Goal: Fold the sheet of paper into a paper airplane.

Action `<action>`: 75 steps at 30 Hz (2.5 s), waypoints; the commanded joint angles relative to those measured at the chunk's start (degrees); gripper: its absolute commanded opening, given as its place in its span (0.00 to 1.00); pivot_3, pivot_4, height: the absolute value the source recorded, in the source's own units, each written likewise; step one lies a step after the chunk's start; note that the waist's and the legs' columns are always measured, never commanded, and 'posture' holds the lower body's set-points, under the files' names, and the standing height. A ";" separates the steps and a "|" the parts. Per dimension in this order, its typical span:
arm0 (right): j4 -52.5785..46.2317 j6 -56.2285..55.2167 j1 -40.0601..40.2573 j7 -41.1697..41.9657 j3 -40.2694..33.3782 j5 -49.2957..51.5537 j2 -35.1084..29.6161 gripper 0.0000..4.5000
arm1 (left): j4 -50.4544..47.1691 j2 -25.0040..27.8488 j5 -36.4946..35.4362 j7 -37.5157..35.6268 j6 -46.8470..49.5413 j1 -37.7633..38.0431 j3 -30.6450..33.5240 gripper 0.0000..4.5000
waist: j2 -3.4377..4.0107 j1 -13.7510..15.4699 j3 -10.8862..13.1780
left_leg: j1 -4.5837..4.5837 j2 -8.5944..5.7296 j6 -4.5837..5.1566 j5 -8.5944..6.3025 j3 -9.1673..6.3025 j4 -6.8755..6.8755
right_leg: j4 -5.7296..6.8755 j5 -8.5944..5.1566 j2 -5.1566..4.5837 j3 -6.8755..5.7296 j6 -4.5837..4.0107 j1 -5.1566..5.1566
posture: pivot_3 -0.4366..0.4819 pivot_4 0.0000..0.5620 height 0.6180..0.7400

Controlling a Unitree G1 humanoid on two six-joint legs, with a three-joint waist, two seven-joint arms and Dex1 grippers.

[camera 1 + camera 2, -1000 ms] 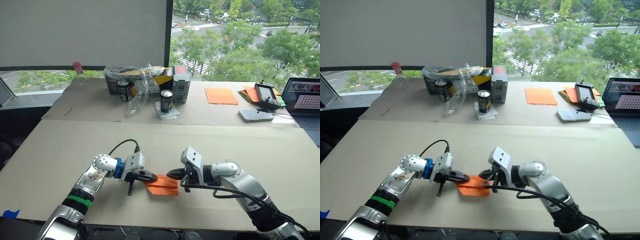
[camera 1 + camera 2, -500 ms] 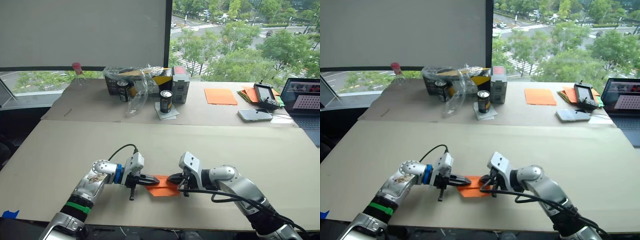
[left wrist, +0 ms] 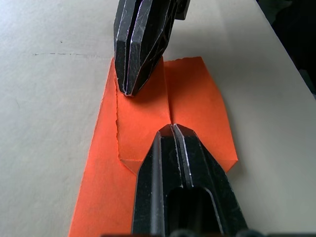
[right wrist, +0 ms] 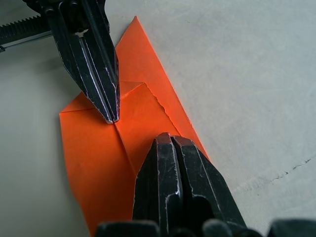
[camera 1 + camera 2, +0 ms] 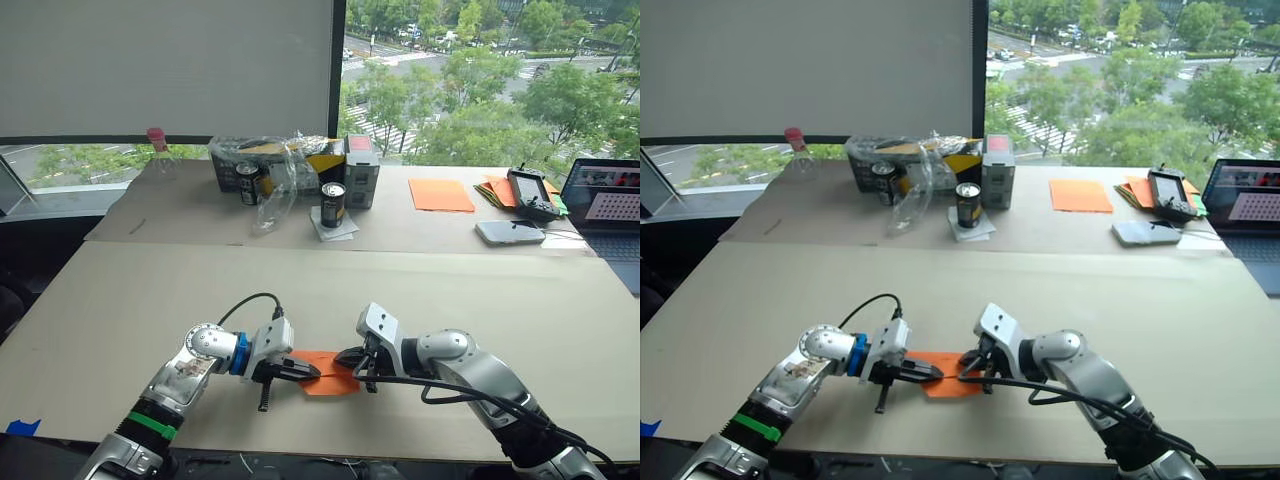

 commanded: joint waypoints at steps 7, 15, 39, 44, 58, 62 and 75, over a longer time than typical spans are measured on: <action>3.33 2.16 2.79 -0.42 2.52 -2.16 -1.60 0.01 | 6.52 2.13 1.71 2.29 -2.42 6.72 1.74 0.00 | -0.03 -0.59 -0.70 | 0.34 0.07 0.00 0.01 0.05 -0.49 | 0.00 -0.07 0.04 0.05 -0.09 0.07 | 0.48 0.27 0.92; 1.25 -13.46 0.22 3.10 2.58 -3.77 0.03 0.01 | 4.02 0.99 0.13 1.97 0.11 8.07 0.83 0.00 | 0.04 -1.51 -0.75 | 0.33 0.09 0.00 0.02 0.04 -0.66 | 0.00 -0.10 0.08 0.05 -0.10 -0.02 | 0.48 0.27 0.92; 0.13 -13.22 9.65 -4.81 3.62 -8.05 3.23 0.01 | 2.70 2.05 -1.26 -1.28 5.86 5.40 -0.32 0.00 | 0.05 -1.53 -0.71 | 0.29 0.08 0.00 0.02 0.03 -0.80 | -0.02 -0.20 0.07 0.04 -0.14 -0.09 | 0.48 0.27 0.92; 1.17 -18.82 14.15 -6.71 1.71 -9.93 0.21 0.01 | 4.63 1.47 -1.13 -1.73 5.22 3.87 -0.87 0.00 | 0.03 -1.35 -0.73 | 0.31 0.06 0.00 0.02 0.04 -0.80 | -0.06 -0.21 0.05 0.04 -0.13 -0.05 | 0.48 0.27 0.92; -1.21 -30.98 18.82 -7.99 -8.05 -6.41 -2.65 0.01 | 9.38 -0.72 -0.48 -2.98 2.79 0.81 -1.69 0.00 | -0.04 -0.51 -0.75 | 0.31 0.01 -0.01 0.02 0.05 -0.77 | -0.10 -0.21 0.01 0.06 -0.12 0.02 | 0.48 0.27 0.92; -3.58 -31.67 15.38 -6.49 -8.07 -4.32 -0.58 0.01 | 9.85 -1.10 -0.48 -2.76 2.55 0.58 -1.48 0.00 | -0.04 -0.33 -0.71 | 0.30 0.00 -0.02 0.03 0.05 -0.76 | -0.09 -0.21 0.02 0.08 -0.12 0.01 | 0.48 0.27 0.92; 6.34 -30.28 9.44 -5.05 0.51 -12.23 2.29 0.01 | 5.00 -0.43 -2.80 0.38 5.31 3.91 2.86 0.00 | 0.01 -0.03 -0.67 | 0.29 0.00 -0.01 0.03 0.05 -0.77 | -0.07 -0.20 0.02 0.08 -0.14 -0.01 | 0.48 0.27 0.92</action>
